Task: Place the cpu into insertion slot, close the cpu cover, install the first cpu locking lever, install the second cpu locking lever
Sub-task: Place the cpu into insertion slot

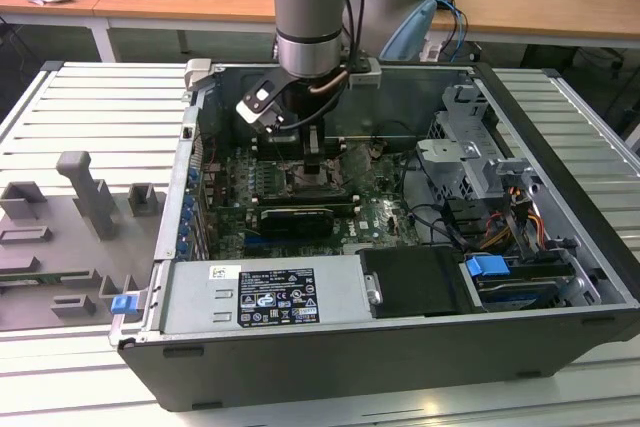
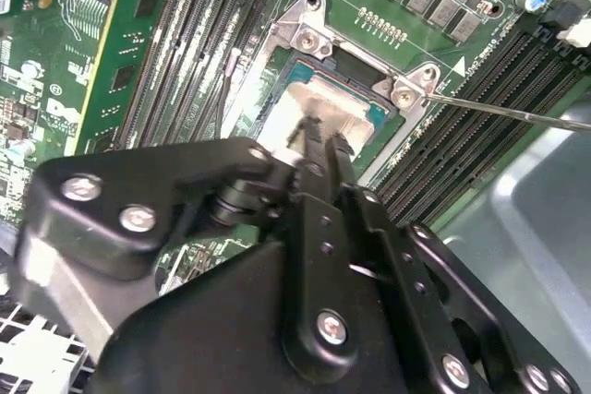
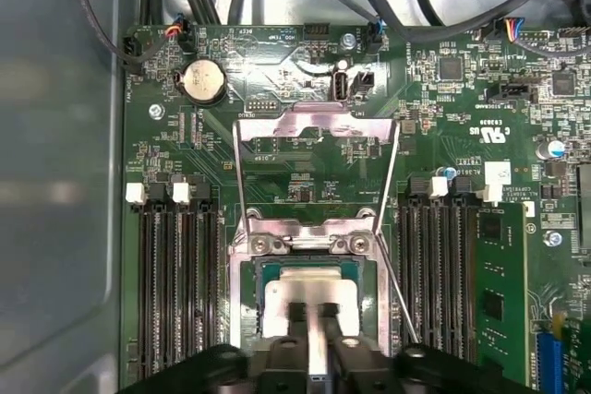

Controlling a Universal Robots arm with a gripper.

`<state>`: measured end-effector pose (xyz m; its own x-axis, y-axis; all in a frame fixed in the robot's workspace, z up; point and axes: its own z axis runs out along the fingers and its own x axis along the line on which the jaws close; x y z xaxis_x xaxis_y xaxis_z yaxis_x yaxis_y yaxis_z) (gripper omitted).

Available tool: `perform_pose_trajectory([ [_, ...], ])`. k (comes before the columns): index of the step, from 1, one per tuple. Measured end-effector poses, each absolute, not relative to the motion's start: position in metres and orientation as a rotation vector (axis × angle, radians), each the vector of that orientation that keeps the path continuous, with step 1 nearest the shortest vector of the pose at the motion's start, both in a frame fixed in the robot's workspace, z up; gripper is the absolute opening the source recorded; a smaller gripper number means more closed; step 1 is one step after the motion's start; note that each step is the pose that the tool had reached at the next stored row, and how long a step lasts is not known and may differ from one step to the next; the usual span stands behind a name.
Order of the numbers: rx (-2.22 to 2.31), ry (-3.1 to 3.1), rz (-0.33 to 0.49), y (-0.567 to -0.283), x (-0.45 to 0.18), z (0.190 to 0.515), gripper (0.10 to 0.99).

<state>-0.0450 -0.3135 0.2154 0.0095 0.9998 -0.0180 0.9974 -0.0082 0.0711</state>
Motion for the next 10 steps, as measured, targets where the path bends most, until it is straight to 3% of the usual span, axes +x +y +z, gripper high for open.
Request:
perform_pose_trajectory([
  [2, 2.186, 2.167, 0.057, -0.3135, -0.045, 0.217, 0.106],
  [10, 2.188, 2.169, 0.053, -0.3136, -0.0372, 0.218, 0.106],
])
